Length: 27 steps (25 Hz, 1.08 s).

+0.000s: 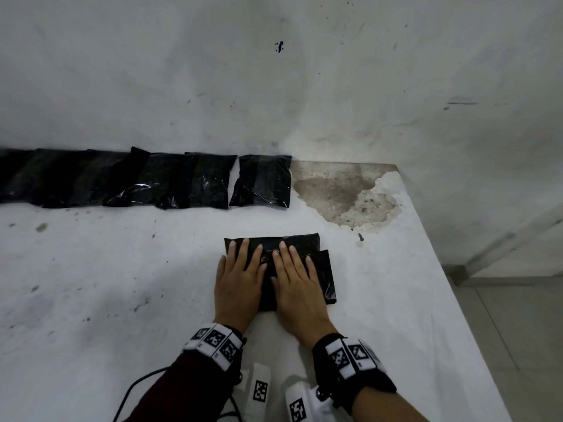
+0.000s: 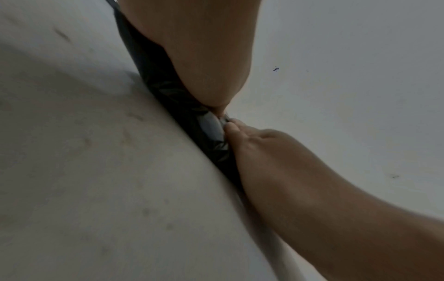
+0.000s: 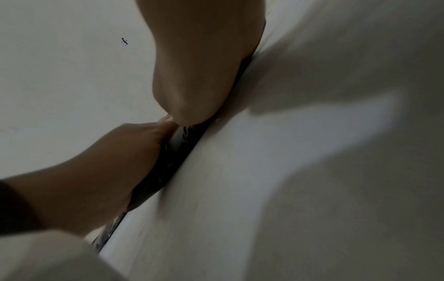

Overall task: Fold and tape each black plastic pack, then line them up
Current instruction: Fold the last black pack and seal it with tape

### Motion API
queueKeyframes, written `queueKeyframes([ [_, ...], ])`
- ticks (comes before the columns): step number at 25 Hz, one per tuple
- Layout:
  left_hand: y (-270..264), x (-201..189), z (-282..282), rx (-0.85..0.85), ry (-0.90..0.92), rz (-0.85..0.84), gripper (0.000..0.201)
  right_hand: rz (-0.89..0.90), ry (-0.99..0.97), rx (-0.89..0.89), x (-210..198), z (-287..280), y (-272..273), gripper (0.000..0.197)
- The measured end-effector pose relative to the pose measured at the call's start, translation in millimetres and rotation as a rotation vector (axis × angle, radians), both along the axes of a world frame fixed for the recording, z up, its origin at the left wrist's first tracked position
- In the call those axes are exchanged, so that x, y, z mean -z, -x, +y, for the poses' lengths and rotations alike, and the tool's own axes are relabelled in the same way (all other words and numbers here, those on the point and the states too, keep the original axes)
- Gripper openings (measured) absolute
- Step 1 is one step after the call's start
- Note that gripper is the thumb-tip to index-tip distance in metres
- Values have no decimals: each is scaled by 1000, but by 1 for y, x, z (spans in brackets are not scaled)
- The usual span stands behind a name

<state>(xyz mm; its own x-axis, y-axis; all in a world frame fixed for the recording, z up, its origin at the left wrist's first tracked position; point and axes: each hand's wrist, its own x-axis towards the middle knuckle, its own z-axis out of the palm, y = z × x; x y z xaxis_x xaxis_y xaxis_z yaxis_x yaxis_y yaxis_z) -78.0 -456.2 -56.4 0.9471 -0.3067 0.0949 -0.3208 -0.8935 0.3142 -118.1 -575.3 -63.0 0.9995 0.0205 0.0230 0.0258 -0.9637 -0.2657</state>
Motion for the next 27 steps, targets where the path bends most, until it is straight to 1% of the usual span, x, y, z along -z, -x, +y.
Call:
queueKeyframes([
  [2,0,5,1,-14,36,70,68,15,14,23,-1,-4,0,60],
  [3,0,9,2,-16,71,108,74,-18,26,30,-2,-7,0,62],
  [4,-1,11,4,-19,105,123,76,-32,9,48,-3,-11,-1,67],
  [6,-1,10,8,-6,144,144,76,5,-59,73,-2,-16,-4,79],
  [9,0,13,13,32,138,159,70,-68,-22,155,-1,-18,-2,83],
  [10,0,15,14,34,129,157,69,-65,-30,177,0,-18,-1,87],
  [11,0,15,14,37,128,145,67,-21,-73,196,-2,-21,-2,94],
  [13,-1,17,15,41,156,144,67,124,-214,269,-5,-29,-1,111],
  [14,-2,17,16,41,181,152,69,177,-268,297,-8,-34,-2,115],
  [15,-2,17,17,43,212,165,71,213,-300,304,-11,-38,-2,116],
  [17,-3,15,17,17,268,168,76,224,-336,291,-13,-41,0,111],
  [20,-7,13,18,-74,279,203,84,223,-432,280,-16,-44,3,103],
  [21,-11,14,21,-67,277,196,84,215,-491,281,-17,-45,2,101],
  [22,-13,13,24,-11,266,158,80,195,-575,295,-20,-48,3,98],
  [24,-17,17,28,131,221,66,64,142,-781,334,-28,-56,5,90],
  [25,-19,14,29,126,199,55,61,128,-862,355,-32,-63,9,84],
  [26,-17,8,28,54,226,73,65,121,-895,371,-36,-70,13,76],
  [27,-14,4,25,-45,236,126,68,100,-870,399,-40,-80,19,67],
])
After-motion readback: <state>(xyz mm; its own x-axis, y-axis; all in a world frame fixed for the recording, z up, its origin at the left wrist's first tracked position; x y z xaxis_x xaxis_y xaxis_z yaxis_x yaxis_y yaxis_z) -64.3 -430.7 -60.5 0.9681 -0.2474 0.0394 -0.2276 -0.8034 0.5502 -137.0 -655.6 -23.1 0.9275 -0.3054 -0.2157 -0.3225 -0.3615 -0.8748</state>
